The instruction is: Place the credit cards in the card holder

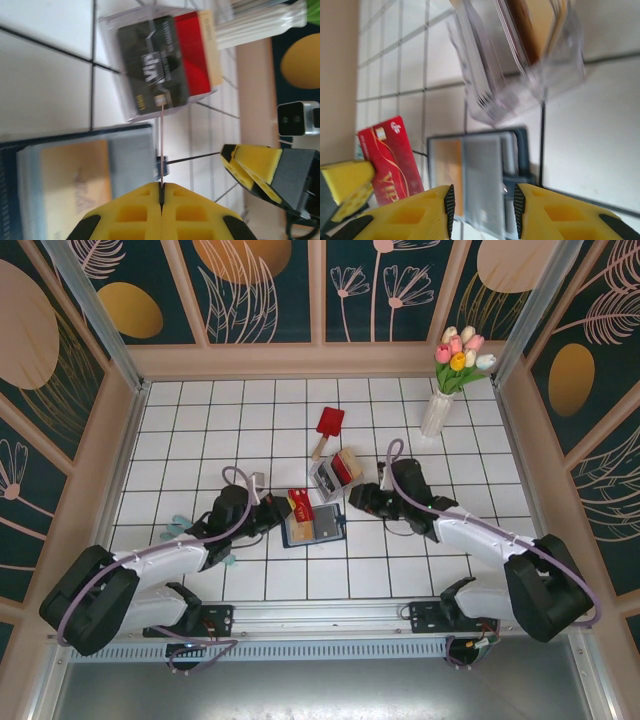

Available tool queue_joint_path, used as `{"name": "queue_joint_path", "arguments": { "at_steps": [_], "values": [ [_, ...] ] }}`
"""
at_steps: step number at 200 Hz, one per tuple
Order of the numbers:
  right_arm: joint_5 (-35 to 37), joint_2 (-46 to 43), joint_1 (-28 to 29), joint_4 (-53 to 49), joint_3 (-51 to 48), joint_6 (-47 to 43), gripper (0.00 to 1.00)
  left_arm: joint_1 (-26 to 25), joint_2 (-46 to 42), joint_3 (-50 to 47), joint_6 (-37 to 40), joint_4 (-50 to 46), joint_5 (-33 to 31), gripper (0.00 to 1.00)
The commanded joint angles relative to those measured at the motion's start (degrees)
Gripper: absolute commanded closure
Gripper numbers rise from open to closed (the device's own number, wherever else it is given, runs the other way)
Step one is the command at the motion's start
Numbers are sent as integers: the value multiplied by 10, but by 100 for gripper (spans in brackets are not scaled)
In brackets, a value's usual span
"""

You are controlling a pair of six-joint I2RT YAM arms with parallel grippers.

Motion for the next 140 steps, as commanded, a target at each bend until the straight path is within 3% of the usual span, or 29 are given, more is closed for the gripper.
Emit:
{"name": "queue_joint_path", "arguments": {
  "at_steps": [1, 62, 140],
  "values": [
    [28, 23, 20, 34, -14, -4, 61, -28, -6, 0, 35, -31, -69, 100],
    [36, 88, 49, 70, -1, 0, 61, -65, 55, 10, 38, -6, -105, 100],
    [35, 143, 52, 78, 0, 1, 70, -68, 114, 15, 27, 62, -69, 100]
  ]
}}
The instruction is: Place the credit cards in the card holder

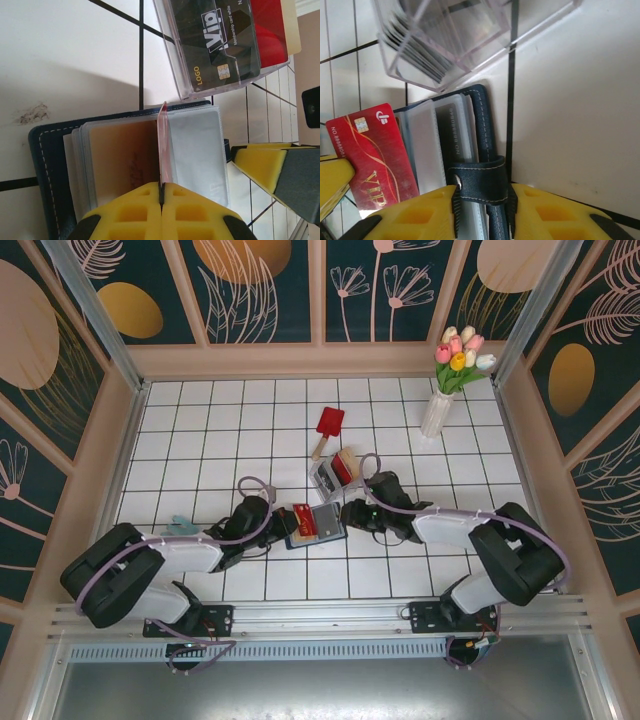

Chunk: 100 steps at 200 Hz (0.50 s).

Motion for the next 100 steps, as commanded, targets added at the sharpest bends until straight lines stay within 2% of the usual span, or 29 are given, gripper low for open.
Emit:
{"name": "queue_joint_path", "arguments": {
  "at_steps": [1, 53, 100],
  "values": [
    [7, 18, 4, 13, 9, 0, 70, -4, 11, 14, 3, 33, 10, 100],
    [27, 34, 6, -4, 13, 5, 79, -4, -17, -1, -23, 43, 9, 100],
    [37, 35, 6, -19, 18, 2, 81, -4, -18, -1, -32, 32, 6, 100]
  ]
}}
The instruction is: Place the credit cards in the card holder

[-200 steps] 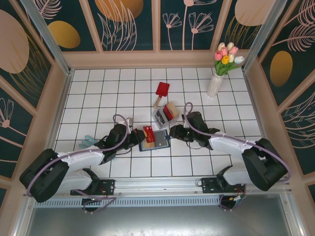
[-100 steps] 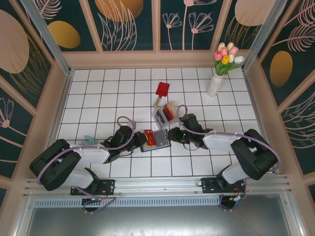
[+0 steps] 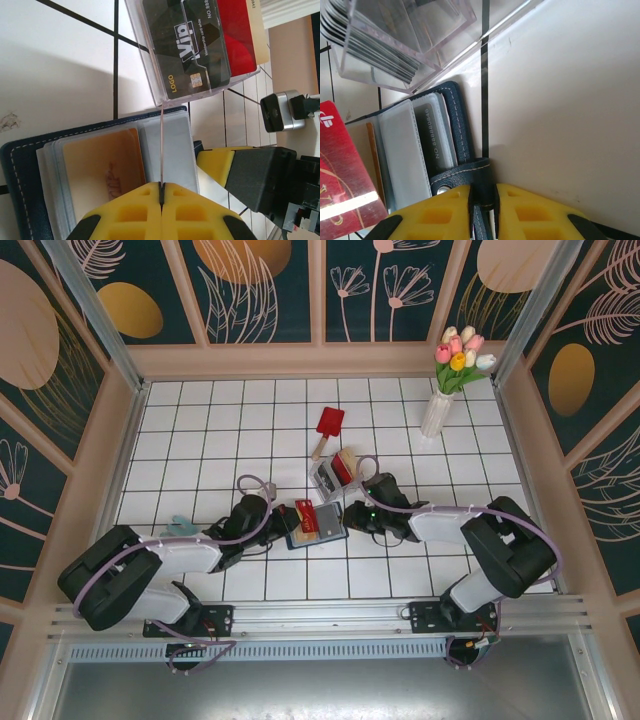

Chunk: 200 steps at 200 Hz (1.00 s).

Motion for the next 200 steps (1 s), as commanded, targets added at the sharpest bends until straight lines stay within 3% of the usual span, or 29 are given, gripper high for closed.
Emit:
{"name": "queue_joint_path", "arguments": {
  "at_steps": [1, 163, 200],
  "values": [
    [21, 9, 5, -19, 13, 1, 81, -4, -2, 0, -12, 12, -3, 100],
    [17, 16, 22, -14, 11, 19, 83, -20, 74, 18, -62, 12, 41, 100],
    [26, 16, 23, -24, 14, 19, 83, -21, 63, 30, -70, -64, 27, 100]
  ]
}}
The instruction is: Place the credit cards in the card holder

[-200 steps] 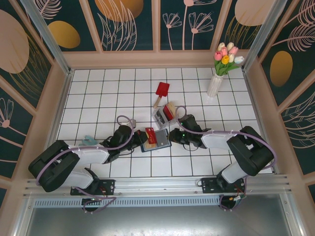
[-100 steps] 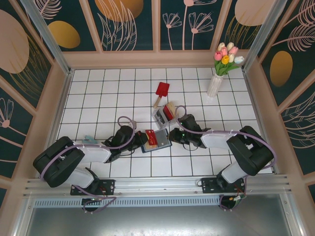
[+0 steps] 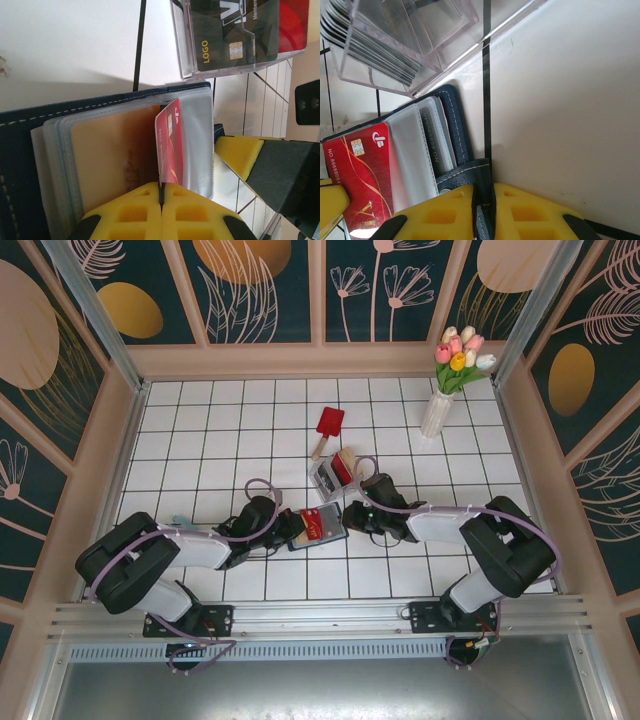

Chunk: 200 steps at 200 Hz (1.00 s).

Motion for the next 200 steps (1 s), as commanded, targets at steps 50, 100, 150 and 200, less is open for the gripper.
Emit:
{"name": "queue_joint_path", "arguments": {
  "at_steps": [50, 100, 150, 200],
  "values": [
    [10, 17, 9, -25, 14, 4, 83, -8, -38, 2, -34, -102, -19, 100],
    [6, 21, 10, -21, 14, 6, 84, -8, -51, 9, -39, -130, -37, 100],
    [6, 22, 10, -22, 14, 5, 84, -12, -50, 21, -55, -137, -36, 100],
    [3, 26, 12, -16, 16, 7, 85, -16, -8, 57, -42, -126, -3, 100]
  ]
}}
